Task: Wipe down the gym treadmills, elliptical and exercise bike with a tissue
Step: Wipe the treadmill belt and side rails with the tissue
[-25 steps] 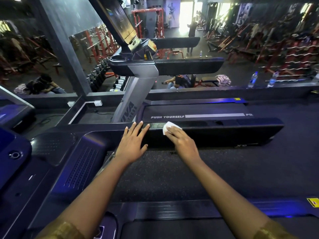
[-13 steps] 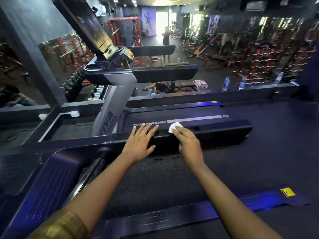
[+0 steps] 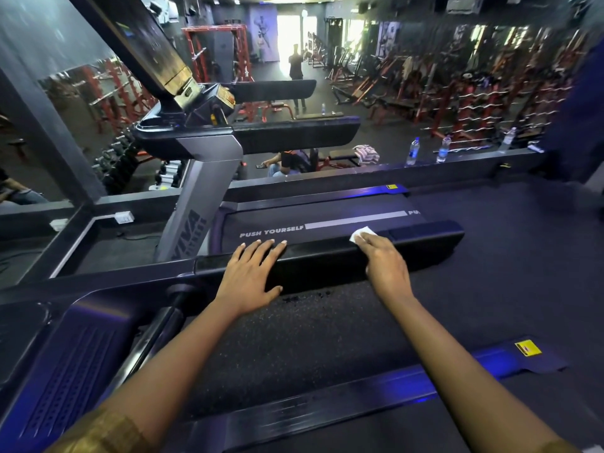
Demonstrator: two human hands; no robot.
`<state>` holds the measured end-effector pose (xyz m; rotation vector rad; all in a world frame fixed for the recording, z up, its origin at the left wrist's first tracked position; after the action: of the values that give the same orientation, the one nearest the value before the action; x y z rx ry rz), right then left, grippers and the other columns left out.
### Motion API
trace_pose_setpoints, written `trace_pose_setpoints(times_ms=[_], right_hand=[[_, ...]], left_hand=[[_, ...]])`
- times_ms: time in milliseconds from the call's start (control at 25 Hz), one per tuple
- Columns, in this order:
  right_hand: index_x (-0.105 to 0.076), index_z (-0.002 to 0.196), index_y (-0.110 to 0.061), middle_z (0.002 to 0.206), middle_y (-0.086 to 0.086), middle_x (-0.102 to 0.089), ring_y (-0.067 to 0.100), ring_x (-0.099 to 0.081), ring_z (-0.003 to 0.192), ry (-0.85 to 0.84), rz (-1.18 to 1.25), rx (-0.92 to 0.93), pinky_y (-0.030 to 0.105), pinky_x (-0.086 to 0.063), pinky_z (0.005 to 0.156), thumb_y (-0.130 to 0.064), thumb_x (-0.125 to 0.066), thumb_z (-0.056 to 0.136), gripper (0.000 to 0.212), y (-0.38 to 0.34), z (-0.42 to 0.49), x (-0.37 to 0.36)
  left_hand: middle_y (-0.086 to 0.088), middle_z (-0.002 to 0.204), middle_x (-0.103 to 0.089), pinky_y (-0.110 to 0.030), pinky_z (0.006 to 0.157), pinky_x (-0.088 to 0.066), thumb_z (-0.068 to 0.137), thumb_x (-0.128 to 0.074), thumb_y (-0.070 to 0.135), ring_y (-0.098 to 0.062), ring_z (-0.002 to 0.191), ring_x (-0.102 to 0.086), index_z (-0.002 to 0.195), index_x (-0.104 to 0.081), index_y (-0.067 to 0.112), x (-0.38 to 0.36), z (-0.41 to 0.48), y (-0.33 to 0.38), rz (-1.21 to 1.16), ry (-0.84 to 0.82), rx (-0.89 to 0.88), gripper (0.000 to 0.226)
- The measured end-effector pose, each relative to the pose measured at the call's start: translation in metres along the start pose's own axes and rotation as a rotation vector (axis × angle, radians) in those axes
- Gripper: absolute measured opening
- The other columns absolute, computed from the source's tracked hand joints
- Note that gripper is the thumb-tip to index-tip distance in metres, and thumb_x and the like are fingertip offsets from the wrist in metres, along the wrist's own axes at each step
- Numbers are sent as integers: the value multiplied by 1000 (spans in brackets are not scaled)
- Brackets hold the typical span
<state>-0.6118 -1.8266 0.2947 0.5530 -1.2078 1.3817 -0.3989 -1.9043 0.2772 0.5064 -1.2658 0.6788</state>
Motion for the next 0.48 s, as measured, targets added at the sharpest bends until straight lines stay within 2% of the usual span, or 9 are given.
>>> trace_pose_setpoints(times_ms=[160, 240, 360, 480], right_hand=[[-51, 134, -8, 140, 10, -46, 24, -38, 130, 66, 36, -157, 31, -32, 105, 12, -44, 85, 54, 28, 2, 15], [-51, 133, -8, 140, 11, -45, 25, -37, 131, 12, 84, -74, 30, -28, 105, 6, -42, 89, 47, -7, -3, 4], [-41, 140, -10, 147, 8, -35, 22, -27, 138, -79, 85, 154, 31, -29, 107, 7, -43, 89, 54, -72, -14, -17], [-40, 141, -10, 146, 7, -37, 20, -27, 138, -38, 19, 166, 30, -32, 106, 6, -43, 89, 54, -56, 3, -11]], left_hand=[[-1, 158, -18, -40, 118, -5, 87, -54, 54, -23, 146, -14, 152, -2, 27, -1, 2, -1, 35, -42, 15, 88], [-1, 158, -18, -40, 118, -5, 86, -54, 54, -23, 146, -14, 152, -2, 27, -1, 1, -1, 30, -44, 24, 88], [-3, 157, -22, -42, 118, -6, 84, -60, 51, -25, 145, -17, 152, -7, 26, 0, 1, 0, -20, -35, 18, 90], [-4, 156, -24, -42, 118, -7, 83, -62, 49, -25, 144, -19, 152, -9, 26, 0, 1, -1, -33, -32, 16, 91]])
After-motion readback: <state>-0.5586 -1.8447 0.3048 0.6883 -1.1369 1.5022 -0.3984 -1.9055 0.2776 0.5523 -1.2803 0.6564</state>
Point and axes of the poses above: each hand's wrist, its own z-axis towards the middle knuckle, its own x-axis out of the back of the hand, y = z × x, the point moved 9 cm from there along z, towards the middle knuckle
